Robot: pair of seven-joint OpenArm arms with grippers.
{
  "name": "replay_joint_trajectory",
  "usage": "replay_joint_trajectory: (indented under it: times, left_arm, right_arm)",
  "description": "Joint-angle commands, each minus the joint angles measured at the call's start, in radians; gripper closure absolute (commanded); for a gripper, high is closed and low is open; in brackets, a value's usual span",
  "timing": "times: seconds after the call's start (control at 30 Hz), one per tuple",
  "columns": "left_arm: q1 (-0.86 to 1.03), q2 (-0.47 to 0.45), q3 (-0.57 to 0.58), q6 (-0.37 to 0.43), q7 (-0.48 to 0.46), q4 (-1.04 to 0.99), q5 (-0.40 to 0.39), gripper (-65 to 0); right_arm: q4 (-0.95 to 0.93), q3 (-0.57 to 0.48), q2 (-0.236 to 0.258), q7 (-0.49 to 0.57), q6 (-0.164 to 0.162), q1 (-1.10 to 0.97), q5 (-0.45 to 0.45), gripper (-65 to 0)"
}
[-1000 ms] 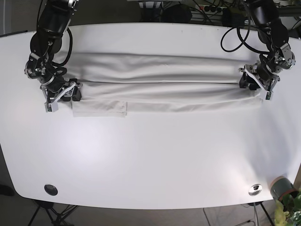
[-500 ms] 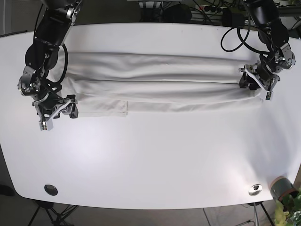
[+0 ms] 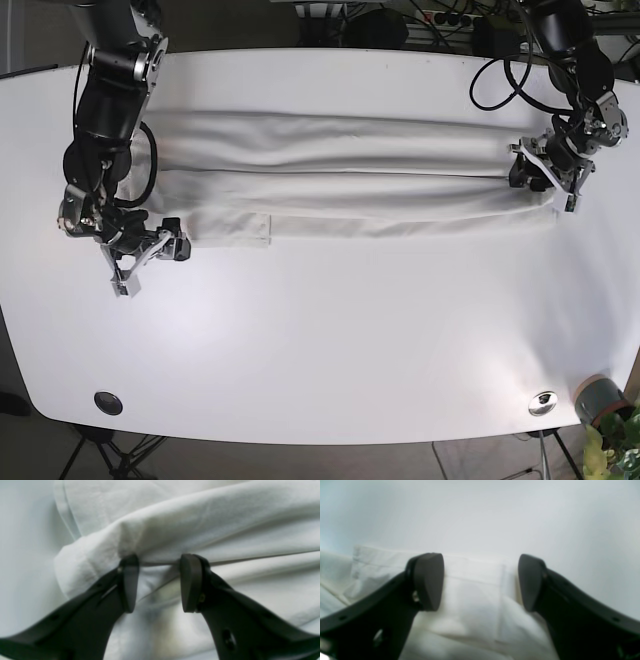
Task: Fold the T-shirt properly
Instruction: 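Move the right gripper along the folded edge to a new spot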
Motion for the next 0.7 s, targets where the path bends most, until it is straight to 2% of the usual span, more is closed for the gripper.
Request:
replay_joint_trajectory:
  times: [0.0, 0.27, 0.5, 0.6, 0.67]
  left_arm:
    - [0.004, -0.01, -0.002, 0.004, 0.038, 0.001, 0.033, -24.6]
    - [0.004, -0.008, -0.002, 0.004, 0.038, 0.001, 0.034, -24.6]
    - [0.001, -0.008, -0.002, 0.004, 0.038, -0.001, 0.034, -24.6]
    - [0.001, -0.008, -0.002, 0.004, 0.038, -0.001, 0.034, -24.6]
    - [0.001, -0.008, -0.002, 0.004, 0.038, -0.001, 0.034, -24.6]
  right_arm:
    - [-0.006, 0.003, 0.017, 0.019, 0.0, 0.031, 0.012, -44.5]
    - [-0.007, -0.004, 0.009, 0.019, 0.0, 0.039, 0.012, -44.5]
    - [-0.007, -0.087, 0.005, 0.019, 0.0, 0.045, 0.013, -44.2]
    - [-0.007, -0.089, 0.003, 0.019, 0.0, 0.045, 0.013, -40.1]
    - [-0.007, -0.089, 0.003, 0.019, 0.0, 0.045, 0.013, -33.6]
